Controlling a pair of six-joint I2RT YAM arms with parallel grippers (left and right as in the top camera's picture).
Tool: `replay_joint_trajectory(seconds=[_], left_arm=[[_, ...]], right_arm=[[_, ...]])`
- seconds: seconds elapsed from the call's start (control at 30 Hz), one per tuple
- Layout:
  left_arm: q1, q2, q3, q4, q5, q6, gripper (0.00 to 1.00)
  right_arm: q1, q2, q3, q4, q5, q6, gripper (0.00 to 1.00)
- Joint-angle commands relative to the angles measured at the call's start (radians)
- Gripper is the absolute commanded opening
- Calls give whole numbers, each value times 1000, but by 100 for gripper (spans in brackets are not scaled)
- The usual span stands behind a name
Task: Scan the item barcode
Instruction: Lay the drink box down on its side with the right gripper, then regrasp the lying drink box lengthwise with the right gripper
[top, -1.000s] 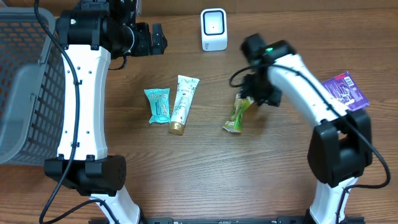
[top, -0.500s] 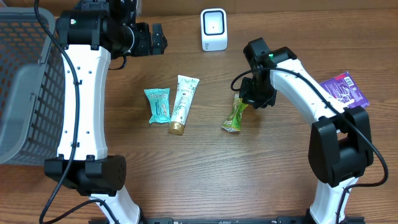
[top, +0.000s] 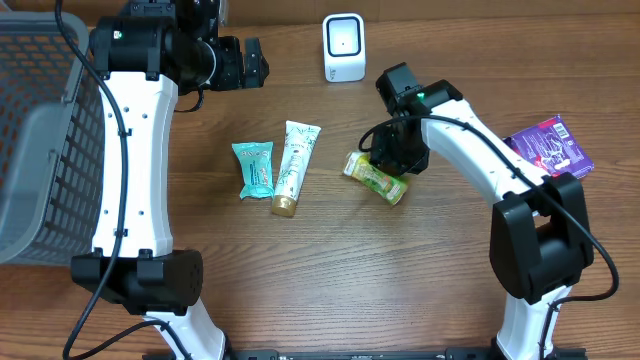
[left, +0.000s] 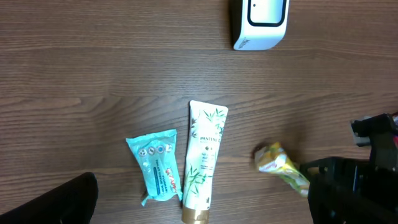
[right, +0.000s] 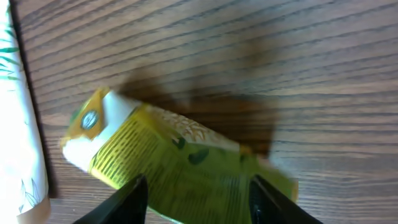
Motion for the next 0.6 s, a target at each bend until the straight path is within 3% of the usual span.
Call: replay_joint_trajectory(seconds=[0.0,0.1,0.23,0.37,0.57], left_arm=[[-6,-3,12,1,6,14,100],[-6,-3,12,1,5,15,100],[-6,-3,12,1,5,15,100],[-6,-3,12,1,5,15,99],[-6,-3,12,1,5,15,99]], right_arm=[[9,-4,-18,0,-5,-51,60],[-5,-5,-6,-20,-5,-264,78],[-53,-4,24,-43,-12,-533,88],[-97,-4,24,-86,-262,-940,94],[-97,-4,23,-60,-288,-1016,95]])
